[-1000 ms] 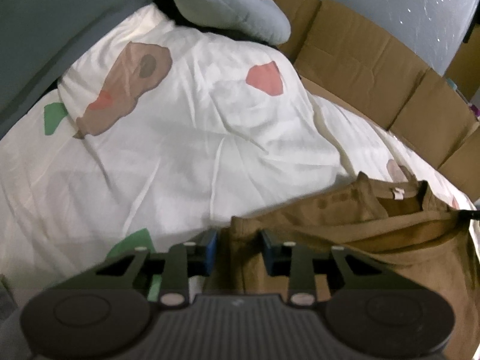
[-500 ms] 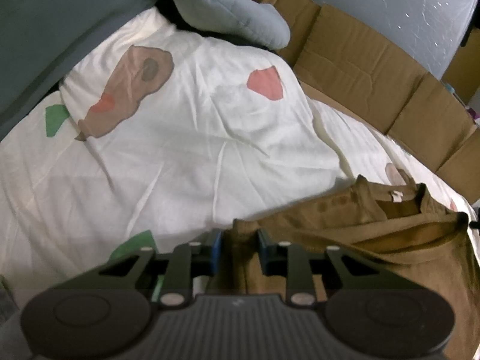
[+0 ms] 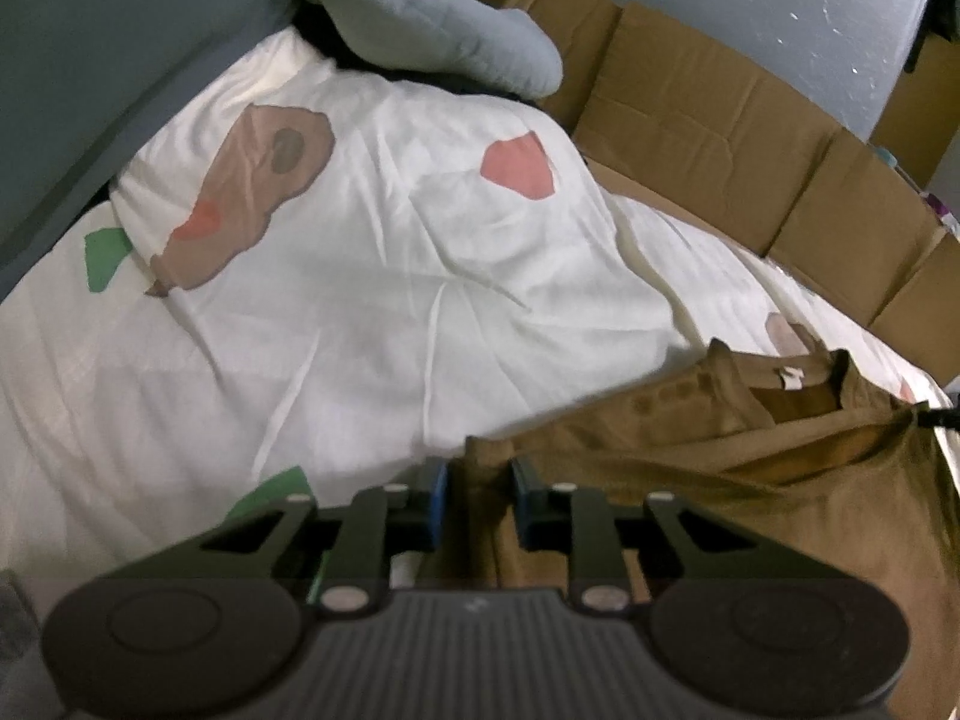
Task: Fold clothes
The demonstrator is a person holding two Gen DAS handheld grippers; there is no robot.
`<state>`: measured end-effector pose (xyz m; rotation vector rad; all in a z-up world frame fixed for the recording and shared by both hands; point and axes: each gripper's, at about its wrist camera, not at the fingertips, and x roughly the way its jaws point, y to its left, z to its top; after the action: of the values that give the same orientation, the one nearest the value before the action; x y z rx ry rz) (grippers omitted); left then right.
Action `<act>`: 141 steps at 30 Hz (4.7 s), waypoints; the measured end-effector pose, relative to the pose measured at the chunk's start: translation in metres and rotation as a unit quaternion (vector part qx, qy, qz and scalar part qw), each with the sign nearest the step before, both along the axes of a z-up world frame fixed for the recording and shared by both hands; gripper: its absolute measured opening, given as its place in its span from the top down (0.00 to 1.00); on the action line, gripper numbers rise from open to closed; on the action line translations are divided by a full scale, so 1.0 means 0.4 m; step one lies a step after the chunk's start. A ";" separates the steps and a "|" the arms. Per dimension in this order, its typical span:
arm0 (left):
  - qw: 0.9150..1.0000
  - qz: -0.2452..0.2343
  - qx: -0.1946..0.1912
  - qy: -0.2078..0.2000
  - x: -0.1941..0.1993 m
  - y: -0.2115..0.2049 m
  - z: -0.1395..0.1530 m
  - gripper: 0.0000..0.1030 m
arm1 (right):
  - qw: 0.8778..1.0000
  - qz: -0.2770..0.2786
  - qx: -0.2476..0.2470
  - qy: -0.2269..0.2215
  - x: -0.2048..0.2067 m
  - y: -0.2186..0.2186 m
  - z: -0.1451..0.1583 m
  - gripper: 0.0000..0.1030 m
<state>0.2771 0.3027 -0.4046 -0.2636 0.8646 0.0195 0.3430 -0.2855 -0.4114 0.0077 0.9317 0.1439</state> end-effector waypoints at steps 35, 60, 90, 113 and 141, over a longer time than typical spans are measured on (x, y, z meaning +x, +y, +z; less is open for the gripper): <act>0.997 0.012 0.036 -0.072 -0.073 -0.020 0.109 0.93 | 0.997 -0.002 -0.025 -0.070 -0.035 0.023 0.106 0.97; 0.998 0.000 0.048 -0.043 0.065 0.011 0.080 0.94 | 0.997 -0.018 -0.043 -0.063 0.076 0.043 0.072 0.97; 0.998 -0.012 0.057 0.016 0.161 0.011 -0.019 0.93 | 0.997 -0.012 -0.082 0.002 0.169 0.063 -0.039 0.97; 0.998 0.017 0.049 0.024 -0.054 -0.010 0.186 0.63 | 0.997 -0.077 0.012 0.005 0.020 -0.016 0.117 0.68; 0.999 0.029 0.018 0.014 -0.412 -0.244 0.244 0.56 | 0.999 -0.030 0.032 0.001 -0.388 0.003 0.218 0.64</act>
<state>0.1125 0.2050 -0.3072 -0.2550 0.8839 0.0929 0.1879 -0.2845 -0.3241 0.0943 0.9281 0.1175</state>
